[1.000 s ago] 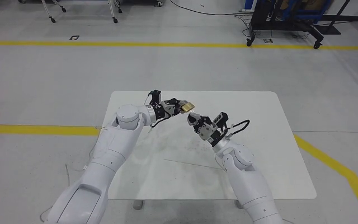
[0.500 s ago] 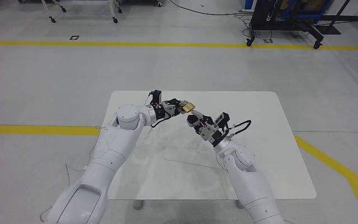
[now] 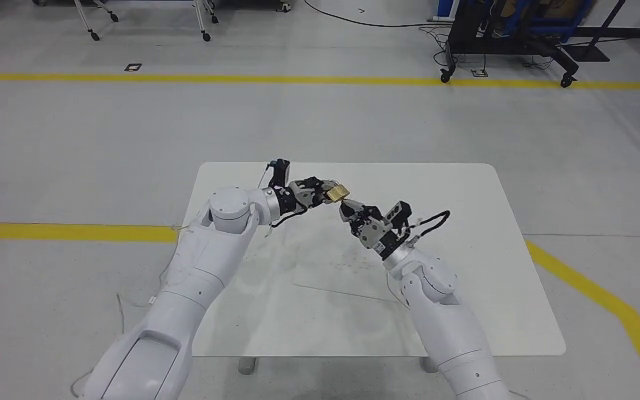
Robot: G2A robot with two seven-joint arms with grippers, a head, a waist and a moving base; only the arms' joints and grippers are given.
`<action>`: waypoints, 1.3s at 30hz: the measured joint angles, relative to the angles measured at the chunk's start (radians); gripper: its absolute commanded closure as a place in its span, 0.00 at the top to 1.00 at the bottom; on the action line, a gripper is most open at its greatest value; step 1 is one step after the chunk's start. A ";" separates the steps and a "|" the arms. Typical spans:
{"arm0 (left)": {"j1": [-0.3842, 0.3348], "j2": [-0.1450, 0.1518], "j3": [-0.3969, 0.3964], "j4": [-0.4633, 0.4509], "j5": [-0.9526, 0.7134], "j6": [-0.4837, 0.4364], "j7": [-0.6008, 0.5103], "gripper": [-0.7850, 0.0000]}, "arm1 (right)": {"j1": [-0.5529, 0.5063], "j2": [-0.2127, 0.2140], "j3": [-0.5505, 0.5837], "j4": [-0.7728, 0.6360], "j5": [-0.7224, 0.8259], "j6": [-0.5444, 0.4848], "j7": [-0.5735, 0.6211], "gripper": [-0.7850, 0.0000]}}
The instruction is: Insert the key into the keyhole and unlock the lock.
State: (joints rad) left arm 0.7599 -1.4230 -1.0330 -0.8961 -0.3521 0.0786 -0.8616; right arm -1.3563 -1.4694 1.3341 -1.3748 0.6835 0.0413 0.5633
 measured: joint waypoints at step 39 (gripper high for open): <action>0.112 0.036 0.048 -0.211 0.421 -0.167 0.179 0.00 | -0.213 0.096 0.275 -0.180 0.000 -0.022 0.160 1.00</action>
State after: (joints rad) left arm 0.8715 -1.3874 -0.9852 -1.1071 0.0692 -0.0887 -0.6827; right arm -1.5694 -1.3736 1.6094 -1.5551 0.6838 0.0190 0.7232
